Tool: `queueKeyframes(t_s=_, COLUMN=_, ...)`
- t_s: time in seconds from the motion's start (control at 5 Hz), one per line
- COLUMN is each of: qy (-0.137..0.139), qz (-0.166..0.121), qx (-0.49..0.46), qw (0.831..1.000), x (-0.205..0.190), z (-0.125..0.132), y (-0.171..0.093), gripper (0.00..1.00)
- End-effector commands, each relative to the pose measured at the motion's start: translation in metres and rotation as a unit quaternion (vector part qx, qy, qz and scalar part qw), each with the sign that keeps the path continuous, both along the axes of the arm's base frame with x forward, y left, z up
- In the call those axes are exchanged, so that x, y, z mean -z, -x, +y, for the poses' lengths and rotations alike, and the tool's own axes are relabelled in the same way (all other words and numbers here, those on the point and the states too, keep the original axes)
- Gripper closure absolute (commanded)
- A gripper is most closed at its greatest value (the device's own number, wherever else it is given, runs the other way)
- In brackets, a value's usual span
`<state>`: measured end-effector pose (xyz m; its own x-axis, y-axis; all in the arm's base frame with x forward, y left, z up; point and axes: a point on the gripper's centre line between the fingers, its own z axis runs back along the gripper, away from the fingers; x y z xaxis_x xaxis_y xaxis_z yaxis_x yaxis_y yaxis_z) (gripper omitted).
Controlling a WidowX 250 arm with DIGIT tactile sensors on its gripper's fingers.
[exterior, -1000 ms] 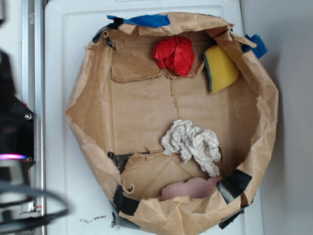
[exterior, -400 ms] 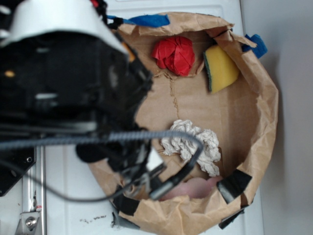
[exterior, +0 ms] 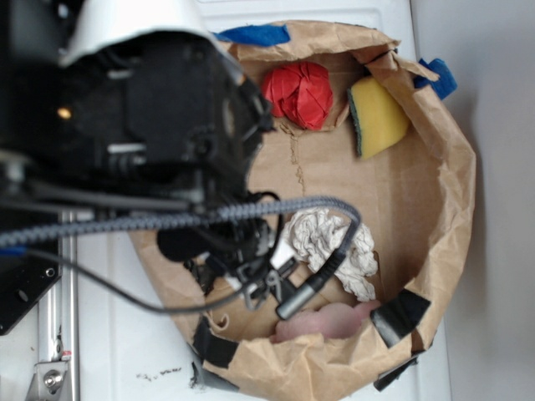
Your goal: Grab the red paper.
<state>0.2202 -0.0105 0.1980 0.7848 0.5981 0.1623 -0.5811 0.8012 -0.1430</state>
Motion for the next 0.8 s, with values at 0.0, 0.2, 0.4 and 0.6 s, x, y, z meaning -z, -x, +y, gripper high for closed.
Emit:
queueKeyframes(t_s=0.0, qy=-0.005, qz=-0.020, qx=-0.081, qw=0.996, x=0.047, z=0.044, y=-0.058, gripper=0.00)
queueKeyframes(t_s=0.2, qy=-0.007, qz=-0.033, qx=-0.103, qw=0.994, x=0.055, z=0.053, y=-0.051, gripper=0.00)
queueKeyframes(t_s=0.4, qy=-0.015, qz=-0.065, qx=-0.141, qw=0.988, x=0.064, z=0.059, y=-0.043, gripper=0.00)
queueKeyframes(t_s=0.6, qy=-0.026, qz=-0.063, qx=-0.167, qw=0.984, x=0.078, z=0.066, y=-0.046, gripper=0.00)
